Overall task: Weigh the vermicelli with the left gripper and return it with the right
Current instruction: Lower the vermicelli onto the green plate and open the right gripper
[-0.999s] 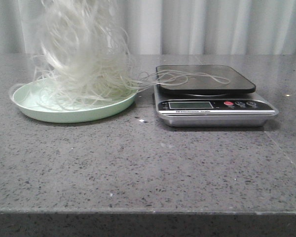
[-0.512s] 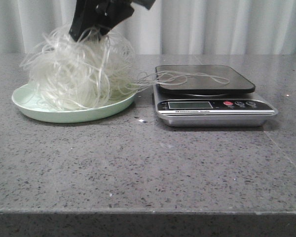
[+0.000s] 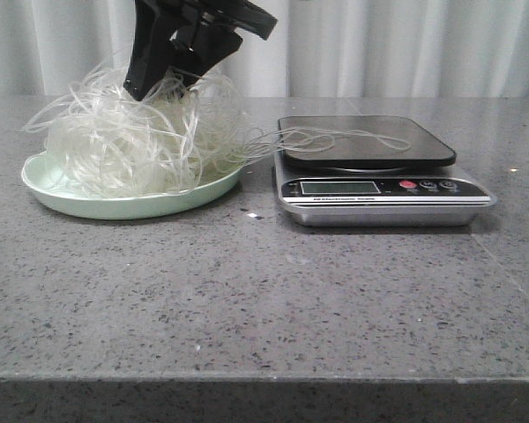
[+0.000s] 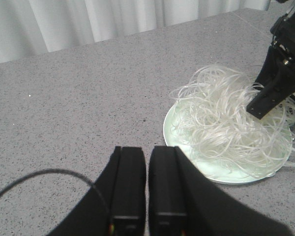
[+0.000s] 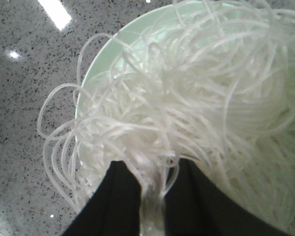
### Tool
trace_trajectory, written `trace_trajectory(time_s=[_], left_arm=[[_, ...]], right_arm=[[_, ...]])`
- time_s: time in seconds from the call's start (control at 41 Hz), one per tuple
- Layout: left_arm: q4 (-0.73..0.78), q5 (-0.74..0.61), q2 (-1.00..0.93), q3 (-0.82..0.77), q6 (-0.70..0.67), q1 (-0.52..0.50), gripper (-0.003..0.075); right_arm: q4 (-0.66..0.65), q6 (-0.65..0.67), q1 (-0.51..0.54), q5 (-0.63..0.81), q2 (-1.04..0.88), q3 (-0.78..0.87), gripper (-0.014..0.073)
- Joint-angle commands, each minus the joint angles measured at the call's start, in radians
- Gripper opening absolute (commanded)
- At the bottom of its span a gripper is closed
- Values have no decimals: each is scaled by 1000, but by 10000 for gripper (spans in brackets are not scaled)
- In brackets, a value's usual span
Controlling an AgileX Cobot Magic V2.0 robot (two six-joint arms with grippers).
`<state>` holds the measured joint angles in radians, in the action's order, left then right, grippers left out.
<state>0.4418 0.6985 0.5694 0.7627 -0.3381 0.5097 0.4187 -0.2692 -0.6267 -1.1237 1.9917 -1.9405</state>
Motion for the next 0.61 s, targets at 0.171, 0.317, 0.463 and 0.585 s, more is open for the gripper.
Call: trace_trajectory(time_s=[0.171,0.317,0.463,0.585], left_arm=[[12,-70,1,24,-10,0,144],[12,-70,1,24,-10,0,144],[12,-70,1,24,-10,0,144],[12,-70,1,24,-10,0,144]], right_arm=[[29,-10,3,10,-75,-33,489],[29,-10,6,11,-100,-33,484],[29,-8,30,10,-138,-33,470],[29,-5,65,4,-165,-33,333]])
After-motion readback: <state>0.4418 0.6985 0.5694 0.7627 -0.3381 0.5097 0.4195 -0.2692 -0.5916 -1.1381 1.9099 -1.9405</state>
